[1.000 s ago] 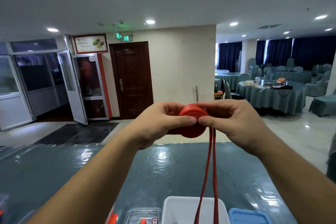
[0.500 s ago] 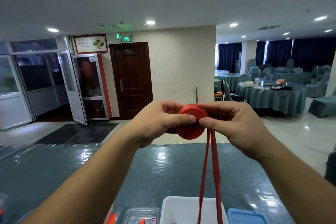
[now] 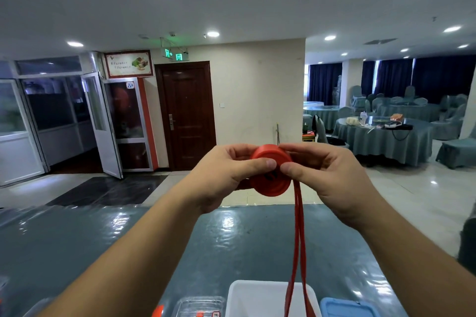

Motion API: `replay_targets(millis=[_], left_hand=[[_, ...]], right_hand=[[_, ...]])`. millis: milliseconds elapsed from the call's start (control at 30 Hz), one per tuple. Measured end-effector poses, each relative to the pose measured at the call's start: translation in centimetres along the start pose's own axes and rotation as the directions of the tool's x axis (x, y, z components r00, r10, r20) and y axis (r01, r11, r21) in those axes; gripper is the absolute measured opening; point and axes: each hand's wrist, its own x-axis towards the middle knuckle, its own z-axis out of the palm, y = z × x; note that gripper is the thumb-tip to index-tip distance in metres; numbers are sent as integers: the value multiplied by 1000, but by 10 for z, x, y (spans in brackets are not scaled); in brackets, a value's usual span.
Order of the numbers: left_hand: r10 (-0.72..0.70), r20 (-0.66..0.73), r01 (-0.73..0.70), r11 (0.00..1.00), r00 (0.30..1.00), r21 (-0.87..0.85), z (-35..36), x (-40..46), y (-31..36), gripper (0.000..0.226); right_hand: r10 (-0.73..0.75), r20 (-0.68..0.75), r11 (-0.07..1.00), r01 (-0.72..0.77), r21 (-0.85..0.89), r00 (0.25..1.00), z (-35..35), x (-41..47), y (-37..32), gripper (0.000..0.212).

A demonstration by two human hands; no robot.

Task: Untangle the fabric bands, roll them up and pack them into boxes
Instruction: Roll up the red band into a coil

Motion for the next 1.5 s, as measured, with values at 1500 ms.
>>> replay_targets(millis=[1500], left_hand=[[-22, 6, 23, 990, 1000, -140, -3, 3, -1, 39]], right_hand=[[-34, -46, 999, 34, 1, 998, 3, 4, -2, 42]])
